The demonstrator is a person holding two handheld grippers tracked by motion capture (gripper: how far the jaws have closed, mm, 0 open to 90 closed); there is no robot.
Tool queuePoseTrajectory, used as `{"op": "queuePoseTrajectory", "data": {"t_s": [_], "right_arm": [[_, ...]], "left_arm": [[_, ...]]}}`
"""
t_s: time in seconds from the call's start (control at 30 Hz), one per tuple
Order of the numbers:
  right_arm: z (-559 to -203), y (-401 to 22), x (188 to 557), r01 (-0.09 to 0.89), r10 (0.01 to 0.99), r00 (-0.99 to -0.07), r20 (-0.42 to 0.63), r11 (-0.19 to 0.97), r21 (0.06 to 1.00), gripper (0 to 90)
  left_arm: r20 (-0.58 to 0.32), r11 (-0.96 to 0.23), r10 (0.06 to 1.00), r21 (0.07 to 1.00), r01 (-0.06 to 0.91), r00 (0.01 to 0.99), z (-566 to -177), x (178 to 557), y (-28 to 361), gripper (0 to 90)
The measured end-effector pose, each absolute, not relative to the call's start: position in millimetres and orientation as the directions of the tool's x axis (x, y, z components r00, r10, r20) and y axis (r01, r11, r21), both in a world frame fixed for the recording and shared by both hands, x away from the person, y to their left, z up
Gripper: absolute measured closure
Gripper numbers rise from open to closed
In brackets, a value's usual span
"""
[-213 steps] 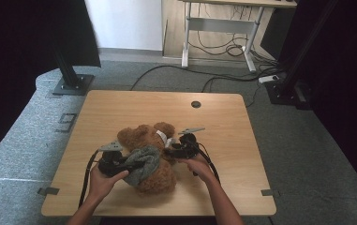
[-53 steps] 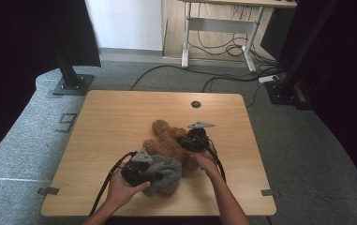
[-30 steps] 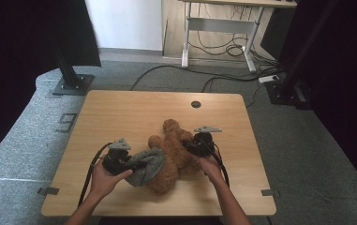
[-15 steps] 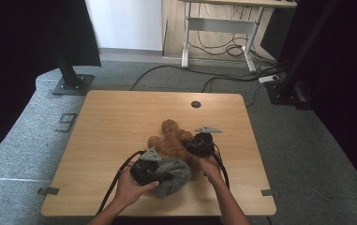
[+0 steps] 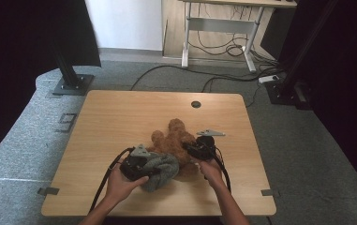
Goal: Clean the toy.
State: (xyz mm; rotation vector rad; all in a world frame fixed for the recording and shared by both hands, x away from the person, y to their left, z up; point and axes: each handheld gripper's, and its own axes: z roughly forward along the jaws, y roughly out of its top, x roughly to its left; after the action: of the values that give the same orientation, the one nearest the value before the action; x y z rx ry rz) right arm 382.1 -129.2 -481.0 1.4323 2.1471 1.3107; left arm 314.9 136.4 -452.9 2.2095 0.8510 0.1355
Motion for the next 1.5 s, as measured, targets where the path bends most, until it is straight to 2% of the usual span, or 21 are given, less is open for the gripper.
{"op": "queuePoseTrajectory", "data": {"t_s": [0.47,0.53,0.57,0.77,0.97,1.1,1.17,1.33,1.5], "right_arm": [[-480,-120,365,0.644,0.831,-0.452,0.324,0.053,0.763,68.6],[-479,-121,365,0.641,0.826,-0.455,0.334,0.043,0.766,63.4],[-478,-123,367,0.636,0.821,-0.46,0.337,0.04,0.771,58.1],[-459,-137,379,0.54,0.83,-0.499,0.25,0.073,0.838,43.0],[-472,-132,409,0.592,0.771,-0.558,0.308,0.11,0.798,35.0],[-485,-127,414,0.639,0.711,-0.579,0.399,0.093,0.763,39.7],[-489,-123,411,0.648,0.706,-0.582,0.403,0.105,0.754,43.5],[-488,-119,403,0.661,0.696,-0.587,0.414,0.116,0.741,47.9],[-486,-115,394,0.653,0.701,-0.594,0.394,0.136,0.745,50.8]], "left_arm": [[-0.191,-0.451,0.658,0.675,0.584,0.729,-455,339,171,68.8],[-0.199,-0.45,0.651,0.675,0.584,0.732,-456,340,173,68.8],[-0.188,-0.45,0.656,0.68,0.579,0.731,-455,340,175,68.6],[-0.226,-0.439,0.636,0.68,0.587,0.738,-456,345,184,68.3],[-0.215,-0.427,0.661,0.681,0.595,0.719,-455,352,194,68.2],[-0.182,-0.41,0.704,0.685,0.602,0.687,-453,356,202,68.0],[-0.166,-0.413,0.703,0.696,0.587,0.691,-450,352,201,68.0],[-0.206,-0.433,0.613,0.72,0.543,0.762,-443,336,177,67.6],[-0.188,-0.515,0.559,0.685,0.515,0.808,-454,333,136,67.5]]}}
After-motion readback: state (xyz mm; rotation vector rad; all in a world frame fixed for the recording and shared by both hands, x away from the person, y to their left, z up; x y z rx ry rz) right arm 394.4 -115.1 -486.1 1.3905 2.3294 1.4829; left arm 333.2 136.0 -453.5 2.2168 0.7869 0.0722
